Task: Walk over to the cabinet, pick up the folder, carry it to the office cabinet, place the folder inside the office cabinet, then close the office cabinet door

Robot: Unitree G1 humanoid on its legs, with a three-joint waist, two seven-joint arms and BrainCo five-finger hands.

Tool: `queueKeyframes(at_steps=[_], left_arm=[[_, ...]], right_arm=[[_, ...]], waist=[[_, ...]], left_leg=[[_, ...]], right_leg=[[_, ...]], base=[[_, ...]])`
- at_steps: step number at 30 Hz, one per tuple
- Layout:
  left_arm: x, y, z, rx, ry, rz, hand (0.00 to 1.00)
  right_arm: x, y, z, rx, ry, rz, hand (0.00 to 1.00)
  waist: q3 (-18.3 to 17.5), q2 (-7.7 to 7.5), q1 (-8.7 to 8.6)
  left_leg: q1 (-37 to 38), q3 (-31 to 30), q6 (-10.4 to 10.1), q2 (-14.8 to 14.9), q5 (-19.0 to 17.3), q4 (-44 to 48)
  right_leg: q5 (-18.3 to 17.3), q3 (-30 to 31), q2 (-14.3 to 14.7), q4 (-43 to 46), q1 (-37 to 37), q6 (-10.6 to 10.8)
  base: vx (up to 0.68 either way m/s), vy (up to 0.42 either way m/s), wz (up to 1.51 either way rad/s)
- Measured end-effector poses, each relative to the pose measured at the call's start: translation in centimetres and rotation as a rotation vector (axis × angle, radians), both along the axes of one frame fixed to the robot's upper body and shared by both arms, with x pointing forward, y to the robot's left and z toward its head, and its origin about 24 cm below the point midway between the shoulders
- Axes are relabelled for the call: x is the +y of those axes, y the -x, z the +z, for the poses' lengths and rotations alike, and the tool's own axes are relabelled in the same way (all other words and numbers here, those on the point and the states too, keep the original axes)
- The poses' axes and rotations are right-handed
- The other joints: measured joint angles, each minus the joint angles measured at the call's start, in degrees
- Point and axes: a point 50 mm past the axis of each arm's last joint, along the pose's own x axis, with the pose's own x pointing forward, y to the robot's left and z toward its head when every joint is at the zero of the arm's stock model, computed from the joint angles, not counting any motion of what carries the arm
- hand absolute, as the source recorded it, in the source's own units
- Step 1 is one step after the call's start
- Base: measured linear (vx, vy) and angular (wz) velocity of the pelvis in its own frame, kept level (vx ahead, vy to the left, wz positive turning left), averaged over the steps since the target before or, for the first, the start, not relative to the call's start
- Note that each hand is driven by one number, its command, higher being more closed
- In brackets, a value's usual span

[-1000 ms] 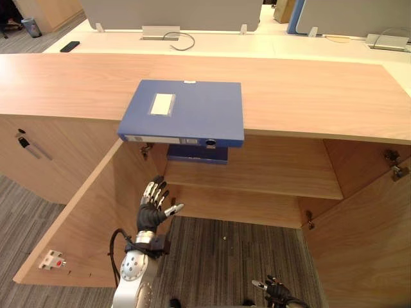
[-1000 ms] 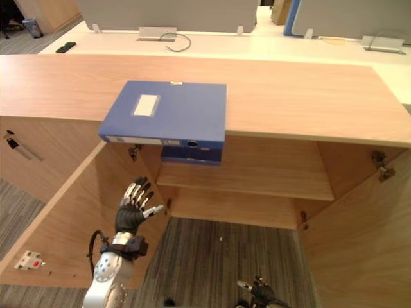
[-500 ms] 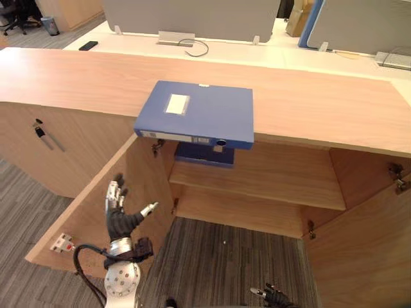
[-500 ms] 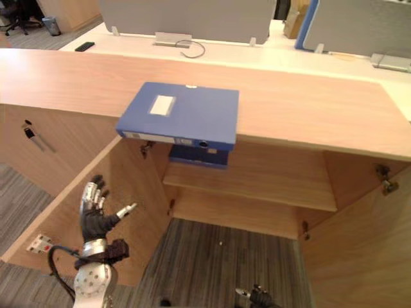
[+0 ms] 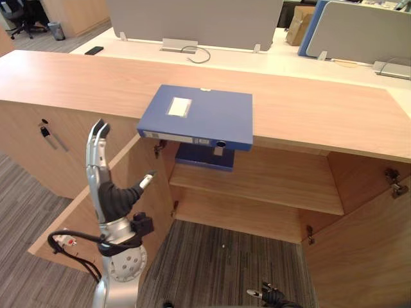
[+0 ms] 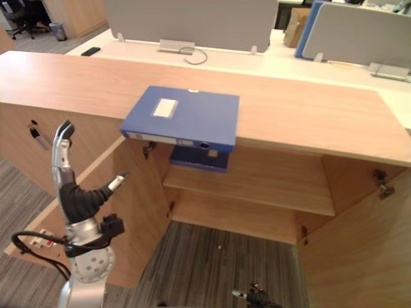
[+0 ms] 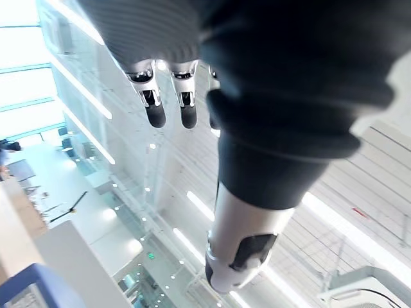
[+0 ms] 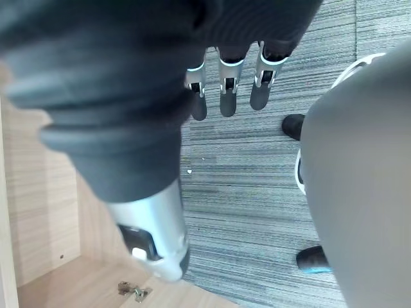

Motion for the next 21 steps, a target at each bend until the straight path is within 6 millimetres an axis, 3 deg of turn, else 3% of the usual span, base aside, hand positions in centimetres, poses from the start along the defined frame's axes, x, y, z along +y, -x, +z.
queueKeyframes(at_steps=[5,11,16,21], left_arm=[[-0.1,-1.1,0.2,-0.019,-0.162,0.061,0.0],[0.3,-2.6,-0.8,0.043,-0.257,0.113,0.0],[0.7,-4.8,-2.3,0.12,-0.397,0.124,0.0],[1.3,-6.3,-2.5,0.138,-0.499,0.174,0.0]], right_arm=[[0.1,-0.1,0.0,-0.007,0.012,0.037,0.0],[0.1,-0.2,0.1,-0.008,0.011,0.038,0.0],[0.0,-0.3,0.2,-0.021,0.012,0.038,0.0],[-0.1,-0.5,0.2,-0.031,0.013,0.033,0.0]], waist=[[-0.32,0.04,-0.38],[-0.51,0.16,-0.64],[-1.28,0.29,-1.82],[-1.45,0.34,-2.5]], left_leg=[[0.89,1.29,-0.37,0.65,0.01,-0.11],[1.79,2.66,-0.75,1.17,-0.11,-0.12],[2.71,2.79,-0.81,1.08,-0.16,-0.19],[2.73,3.48,-0.81,0.84,-0.19,-0.2]], right_leg=[[0.02,1.25,0.7,-0.01,0.05,-0.02],[0.03,2.74,1.28,-0.07,0.11,-0.04],[0.6,2.7,1.53,-1.41,1.08,-0.74],[1.98,3.04,1.79,-3.65,1.58,-0.77]], base=[[-0.02,-0.016,-0.13],[-0.02,-0.014,-0.11],[0.0,-0.001,-0.01],[-0.04,0.004,-0.06]])
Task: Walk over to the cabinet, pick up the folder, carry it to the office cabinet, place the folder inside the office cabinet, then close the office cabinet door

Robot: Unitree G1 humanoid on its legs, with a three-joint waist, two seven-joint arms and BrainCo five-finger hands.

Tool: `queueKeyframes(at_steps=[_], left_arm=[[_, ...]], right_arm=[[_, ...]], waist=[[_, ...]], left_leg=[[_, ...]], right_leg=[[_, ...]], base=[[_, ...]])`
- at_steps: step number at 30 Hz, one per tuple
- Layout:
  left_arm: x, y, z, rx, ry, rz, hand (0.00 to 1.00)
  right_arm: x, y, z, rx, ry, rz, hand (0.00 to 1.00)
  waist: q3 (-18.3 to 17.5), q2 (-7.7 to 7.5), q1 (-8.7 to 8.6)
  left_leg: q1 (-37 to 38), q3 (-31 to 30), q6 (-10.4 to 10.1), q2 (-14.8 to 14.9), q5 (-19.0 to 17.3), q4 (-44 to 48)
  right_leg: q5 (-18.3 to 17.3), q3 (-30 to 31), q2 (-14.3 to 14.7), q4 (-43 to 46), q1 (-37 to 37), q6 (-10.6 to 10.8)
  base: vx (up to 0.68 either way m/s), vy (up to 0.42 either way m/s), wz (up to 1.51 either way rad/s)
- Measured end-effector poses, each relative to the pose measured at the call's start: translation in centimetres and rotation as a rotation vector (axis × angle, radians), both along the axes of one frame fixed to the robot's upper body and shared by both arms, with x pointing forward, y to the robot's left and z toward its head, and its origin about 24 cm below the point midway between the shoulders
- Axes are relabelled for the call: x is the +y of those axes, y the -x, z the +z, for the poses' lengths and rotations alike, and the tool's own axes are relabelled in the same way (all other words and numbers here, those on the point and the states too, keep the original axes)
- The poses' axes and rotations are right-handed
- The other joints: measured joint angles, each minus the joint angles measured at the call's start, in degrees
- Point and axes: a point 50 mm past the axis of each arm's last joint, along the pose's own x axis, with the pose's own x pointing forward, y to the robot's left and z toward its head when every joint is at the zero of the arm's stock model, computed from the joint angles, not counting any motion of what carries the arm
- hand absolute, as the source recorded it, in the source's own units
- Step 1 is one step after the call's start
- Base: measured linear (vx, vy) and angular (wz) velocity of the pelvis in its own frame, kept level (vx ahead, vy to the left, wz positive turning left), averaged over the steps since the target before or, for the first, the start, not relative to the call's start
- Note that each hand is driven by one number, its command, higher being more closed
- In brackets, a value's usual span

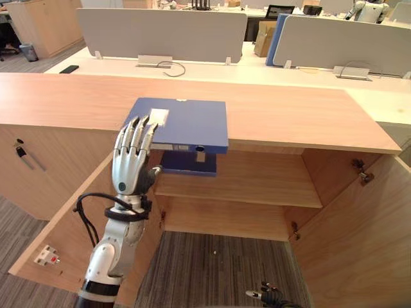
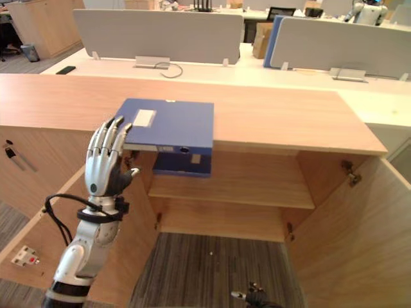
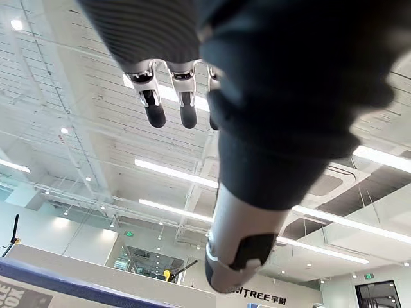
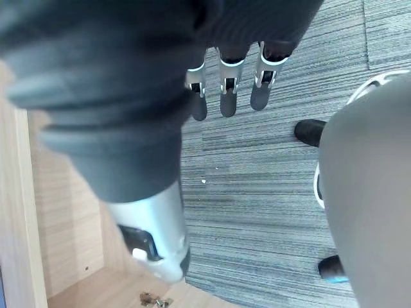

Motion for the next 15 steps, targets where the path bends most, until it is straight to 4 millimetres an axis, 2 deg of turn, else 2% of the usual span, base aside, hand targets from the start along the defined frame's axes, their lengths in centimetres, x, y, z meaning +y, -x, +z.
queueKeyframes(at_steps=[8,15], left_arm=[[1.0,-2.3,0.5,0.0,-0.085,0.075,0.0],[1.8,-3.8,-0.6,0.065,-0.105,0.127,0.0]], right_arm=[[-0.5,-0.1,0.1,-0.009,0.006,-0.034,0.0],[-1.1,0.1,0.2,-0.019,0.014,-0.084,0.0]], waist=[[0.05,0.11,-1.43],[0.47,0.57,-2.37]], left_leg=[[0.18,0.71,-0.01,-0.1,-0.08,0.0],[0.21,0.85,0.02,-0.23,-0.16,0.0]], right_leg=[[0.32,0.66,-0.07,-0.35,-0.28,0.02],[0.52,0.8,-0.2,-0.4,-0.36,0.08]], base=[[-0.04,0.005,-0.05],[-0.04,0.004,-0.01]])
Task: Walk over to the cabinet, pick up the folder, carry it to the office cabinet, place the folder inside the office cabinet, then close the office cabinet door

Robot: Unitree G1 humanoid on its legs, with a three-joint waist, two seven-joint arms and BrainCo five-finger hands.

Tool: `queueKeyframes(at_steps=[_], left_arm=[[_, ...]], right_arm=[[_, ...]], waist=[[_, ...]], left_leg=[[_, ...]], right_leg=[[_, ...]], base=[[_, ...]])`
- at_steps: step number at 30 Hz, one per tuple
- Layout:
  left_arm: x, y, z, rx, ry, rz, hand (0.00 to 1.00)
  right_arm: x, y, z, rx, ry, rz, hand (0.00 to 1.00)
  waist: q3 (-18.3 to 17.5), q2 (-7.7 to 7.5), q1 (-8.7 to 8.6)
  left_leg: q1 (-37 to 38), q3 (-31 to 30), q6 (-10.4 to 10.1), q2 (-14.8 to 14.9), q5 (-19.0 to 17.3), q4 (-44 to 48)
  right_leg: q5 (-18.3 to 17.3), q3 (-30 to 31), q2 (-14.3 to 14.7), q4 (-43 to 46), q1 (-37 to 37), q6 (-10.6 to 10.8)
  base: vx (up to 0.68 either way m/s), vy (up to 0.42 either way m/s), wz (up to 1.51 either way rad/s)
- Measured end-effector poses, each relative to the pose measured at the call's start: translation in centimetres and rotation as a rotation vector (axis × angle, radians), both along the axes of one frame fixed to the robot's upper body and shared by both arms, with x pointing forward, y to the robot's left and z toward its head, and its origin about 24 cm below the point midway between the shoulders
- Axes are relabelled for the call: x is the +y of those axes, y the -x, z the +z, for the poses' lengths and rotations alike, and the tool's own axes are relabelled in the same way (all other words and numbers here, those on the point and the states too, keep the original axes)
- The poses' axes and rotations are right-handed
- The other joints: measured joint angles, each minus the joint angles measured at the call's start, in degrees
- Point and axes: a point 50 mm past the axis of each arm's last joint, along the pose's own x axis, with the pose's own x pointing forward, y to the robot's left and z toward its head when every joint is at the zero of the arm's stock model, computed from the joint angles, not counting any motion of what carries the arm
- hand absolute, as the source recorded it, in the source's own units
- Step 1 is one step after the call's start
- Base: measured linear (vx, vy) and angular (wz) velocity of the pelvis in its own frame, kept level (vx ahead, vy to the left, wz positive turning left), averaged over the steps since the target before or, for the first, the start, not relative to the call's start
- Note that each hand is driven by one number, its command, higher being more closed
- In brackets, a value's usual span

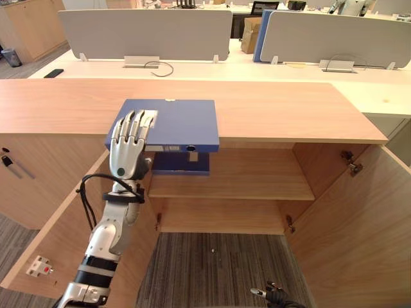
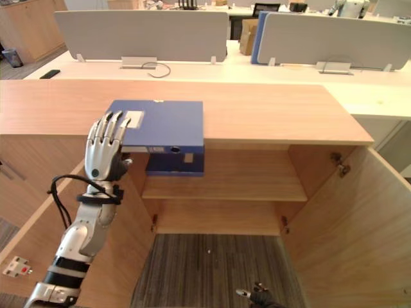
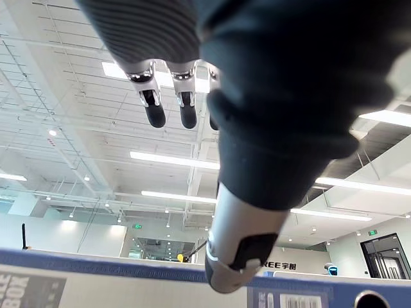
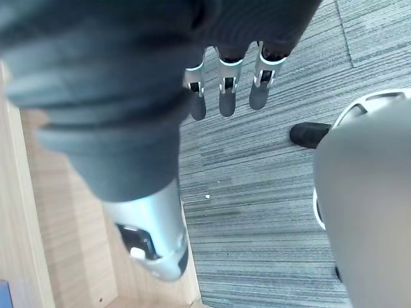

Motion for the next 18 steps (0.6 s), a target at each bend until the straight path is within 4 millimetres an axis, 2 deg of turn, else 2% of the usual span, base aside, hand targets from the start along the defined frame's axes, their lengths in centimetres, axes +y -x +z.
queueKeyframes(at_steps=[12,18], left_arm=[[0.4,-1.4,-2.5,0.139,-0.02,0.038,0.0],[0.6,-2.3,-2.6,0.157,-0.028,0.067,0.0]], right_arm=[[-0.6,0.4,0.0,-0.002,0.0,-0.084,0.0],[-0.7,0.7,0.0,0.004,0.001,-0.096,0.0]], waist=[[0.45,0.1,-1.23],[0.48,0.06,-1.53]], left_leg=[[0.99,1.31,0.02,-0.03,-0.63,0.01],[1.02,2.02,0.12,-0.32,-0.93,0.03]], right_leg=[[0.23,0.8,-0.01,-0.04,0.07,0.05],[0.43,1.83,-0.22,-0.05,-0.27,0.21]], base=[[-0.03,0.0,-0.06],[-0.03,0.001,-0.07]])
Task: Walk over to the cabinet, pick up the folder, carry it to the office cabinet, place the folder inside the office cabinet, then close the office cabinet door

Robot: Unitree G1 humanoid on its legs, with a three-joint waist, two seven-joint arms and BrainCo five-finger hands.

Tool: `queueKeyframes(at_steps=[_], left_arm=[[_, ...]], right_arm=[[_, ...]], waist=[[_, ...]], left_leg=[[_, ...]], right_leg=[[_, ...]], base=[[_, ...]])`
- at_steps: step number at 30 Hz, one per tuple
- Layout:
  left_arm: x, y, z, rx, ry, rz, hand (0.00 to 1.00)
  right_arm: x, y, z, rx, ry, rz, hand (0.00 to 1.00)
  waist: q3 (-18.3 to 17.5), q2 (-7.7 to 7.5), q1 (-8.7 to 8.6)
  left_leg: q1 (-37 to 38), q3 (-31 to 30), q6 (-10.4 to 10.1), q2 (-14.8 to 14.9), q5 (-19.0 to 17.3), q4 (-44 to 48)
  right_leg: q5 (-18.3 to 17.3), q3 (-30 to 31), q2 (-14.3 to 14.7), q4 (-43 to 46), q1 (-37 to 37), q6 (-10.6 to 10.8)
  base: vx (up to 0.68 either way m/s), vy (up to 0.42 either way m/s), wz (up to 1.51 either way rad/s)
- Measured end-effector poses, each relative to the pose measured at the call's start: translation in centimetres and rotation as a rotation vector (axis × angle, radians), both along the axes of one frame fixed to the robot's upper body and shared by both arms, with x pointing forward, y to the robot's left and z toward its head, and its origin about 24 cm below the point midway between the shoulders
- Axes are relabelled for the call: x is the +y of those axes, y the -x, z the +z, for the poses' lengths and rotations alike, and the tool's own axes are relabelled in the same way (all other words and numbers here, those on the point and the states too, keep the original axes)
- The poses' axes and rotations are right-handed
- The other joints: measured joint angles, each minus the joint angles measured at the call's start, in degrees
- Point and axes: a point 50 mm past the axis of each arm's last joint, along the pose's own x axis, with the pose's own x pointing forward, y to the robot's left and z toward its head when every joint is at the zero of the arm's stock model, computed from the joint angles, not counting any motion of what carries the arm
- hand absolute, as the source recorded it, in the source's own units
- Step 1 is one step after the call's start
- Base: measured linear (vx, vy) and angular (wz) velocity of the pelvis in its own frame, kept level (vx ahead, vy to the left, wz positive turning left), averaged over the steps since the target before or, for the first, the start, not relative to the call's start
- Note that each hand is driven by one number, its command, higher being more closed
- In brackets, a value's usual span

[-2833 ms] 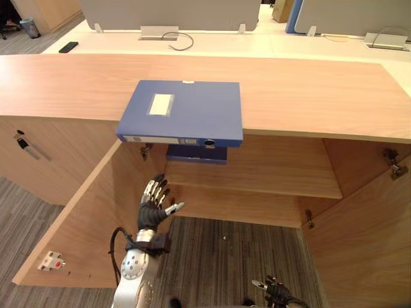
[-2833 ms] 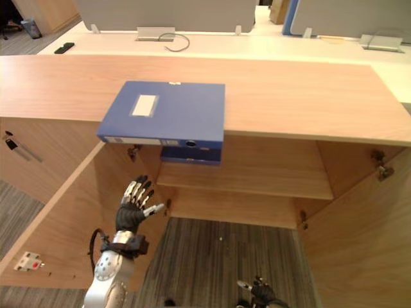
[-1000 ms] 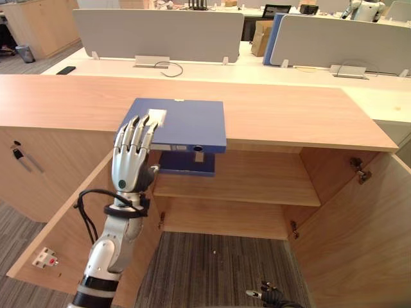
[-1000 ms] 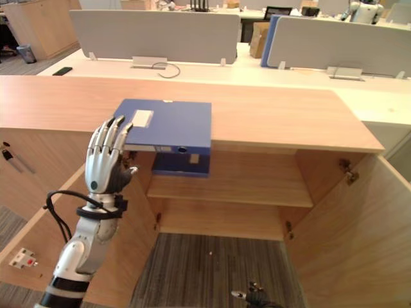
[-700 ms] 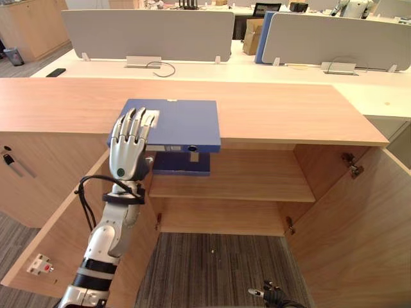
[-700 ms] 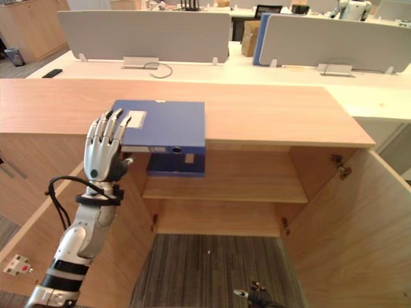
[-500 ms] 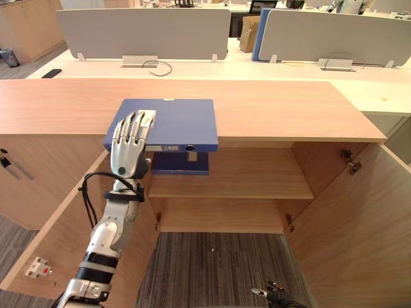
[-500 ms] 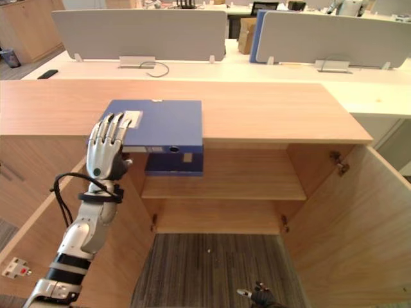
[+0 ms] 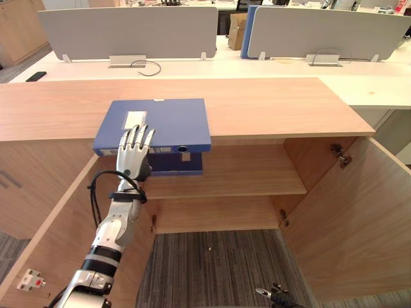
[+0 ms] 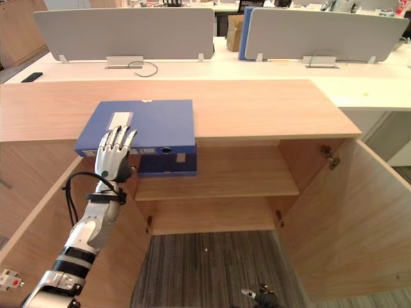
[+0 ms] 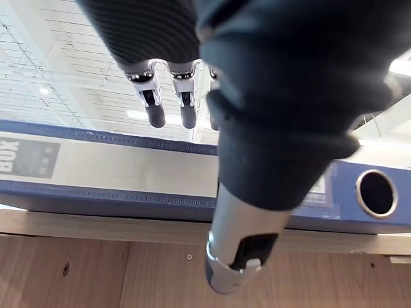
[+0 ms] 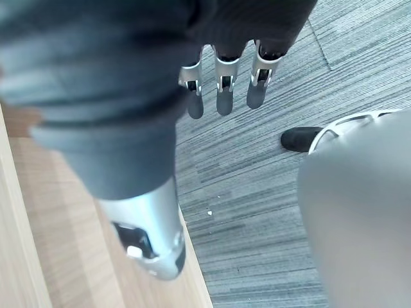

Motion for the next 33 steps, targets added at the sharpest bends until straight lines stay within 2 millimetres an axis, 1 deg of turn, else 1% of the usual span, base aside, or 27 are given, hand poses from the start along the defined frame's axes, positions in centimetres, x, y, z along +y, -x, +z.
queueKeyframes(at_steps=[7,11,14,19,31,33], left_arm=[[-0.3,-1.6,1.3,-0.025,-0.018,0.015,0.0],[-0.3,-2.1,1.5,-0.023,-0.031,0.021,0.0],[-0.4,-2.7,1.9,-0.026,-0.037,0.028,0.0],[-0.4,-3.0,2.3,-0.033,-0.039,0.032,0.0],[-0.1,-3.2,1.5,0.009,-0.04,0.039,0.0],[0.0,-3.3,1.1,0.028,-0.039,0.046,0.0]], right_arm=[[-0.1,0.0,0.0,0.0,0.005,-0.004,0.0],[-0.1,0.0,0.0,0.0,0.008,-0.007,0.0],[-0.2,0.3,0.0,0.006,0.01,-0.01,0.0],[-0.3,0.7,-0.1,0.016,0.013,-0.014,0.0],[-0.4,0.7,0.0,0.012,0.02,-0.015,0.0],[-0.5,0.7,0.0,0.012,0.021,-0.015,0.0]], waist=[[0.05,0.0,-0.73],[0.29,0.02,-1.35],[0.4,0.05,-1.51],[0.61,0.09,-1.73],[1.56,0.16,-1.88],[1.57,0.15,-1.95]], left_leg=[[0.25,0.69,0.06,-0.18,-0.39,0.13],[0.74,1.2,0.01,-0.2,-0.64,0.15],[0.83,1.45,0.0,-0.24,-0.84,0.19],[0.84,1.55,0.07,-0.3,-1.03,0.26],[0.83,1.79,0.51,-1.03,-1.78,1.18],[0.84,1.8,0.53,-1.06,-1.82,1.2]], right_leg=[[0.16,0.17,-0.15,-0.01,-0.09,0.05],[0.2,0.49,-0.15,-0.01,0.02,0.05],[0.25,0.72,-0.16,-0.01,-0.02,0.05],[0.37,0.72,-0.2,0.0,-0.06,0.08],[0.75,0.72,-1.1,-0.01,0.01,0.22],[0.76,0.72,-1.13,-0.01,0.02,0.21]], base=[[-0.03,-0.004,-0.04],[-0.03,-0.006,-0.07],[-0.02,-0.005,-0.05],[-0.01,-0.003,0.0],[-0.04,-0.006,-0.01],[-0.04,-0.02,0.0]])
